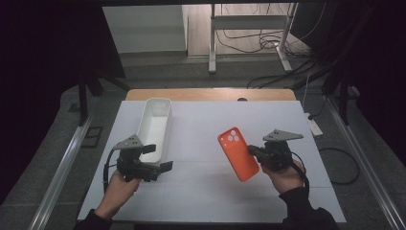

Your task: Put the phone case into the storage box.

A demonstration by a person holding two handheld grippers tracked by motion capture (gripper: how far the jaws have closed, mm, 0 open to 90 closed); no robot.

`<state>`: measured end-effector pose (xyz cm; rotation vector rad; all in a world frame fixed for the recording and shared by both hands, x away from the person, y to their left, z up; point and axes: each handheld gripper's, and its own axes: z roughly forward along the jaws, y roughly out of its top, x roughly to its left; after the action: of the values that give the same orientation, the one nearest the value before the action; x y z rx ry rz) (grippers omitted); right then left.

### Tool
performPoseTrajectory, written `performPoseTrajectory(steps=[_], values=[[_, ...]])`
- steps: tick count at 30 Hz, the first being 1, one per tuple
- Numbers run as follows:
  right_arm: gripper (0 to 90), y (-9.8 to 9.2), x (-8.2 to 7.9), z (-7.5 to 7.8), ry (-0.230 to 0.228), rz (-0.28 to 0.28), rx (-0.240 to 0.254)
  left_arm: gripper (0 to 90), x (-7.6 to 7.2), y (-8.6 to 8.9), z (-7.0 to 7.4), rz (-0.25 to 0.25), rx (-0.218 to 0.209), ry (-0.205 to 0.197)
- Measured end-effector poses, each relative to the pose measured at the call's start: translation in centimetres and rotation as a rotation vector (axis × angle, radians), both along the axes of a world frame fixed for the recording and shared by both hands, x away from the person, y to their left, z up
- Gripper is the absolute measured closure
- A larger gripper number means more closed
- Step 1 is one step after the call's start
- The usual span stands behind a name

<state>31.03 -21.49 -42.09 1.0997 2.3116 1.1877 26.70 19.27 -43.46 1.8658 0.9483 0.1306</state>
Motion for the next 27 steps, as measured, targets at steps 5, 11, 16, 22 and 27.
performPoseTrajectory(steps=[5, 11, 16, 22, 27], values=[[88.6, 0.5, 0.1, 0.0, -0.006, 0.005, -0.001, 0.0, 0.6, -0.9, 0.1, -0.021, -0.012, 0.009], [88.5, 1.1, 0.2, 0.1, -0.012, 0.007, -0.002, 0.0, 1.3, -2.0, 0.0, -0.043, -0.027, 0.023], [88.6, 1.7, 0.3, 0.1, -0.024, 0.014, -0.007, 0.0, 2.0, -2.9, -0.1, -0.061, -0.041, 0.038], [88.6, 2.2, 0.4, 0.1, -0.032, 0.02, -0.004, 0.0, 2.7, -3.6, -0.1, -0.085, -0.073, 0.052], [88.6, 2.7, 0.4, 0.2, -0.039, 0.027, -0.002, 0.0, 3.1, -4.3, -0.2, -0.105, -0.096, 0.066]])
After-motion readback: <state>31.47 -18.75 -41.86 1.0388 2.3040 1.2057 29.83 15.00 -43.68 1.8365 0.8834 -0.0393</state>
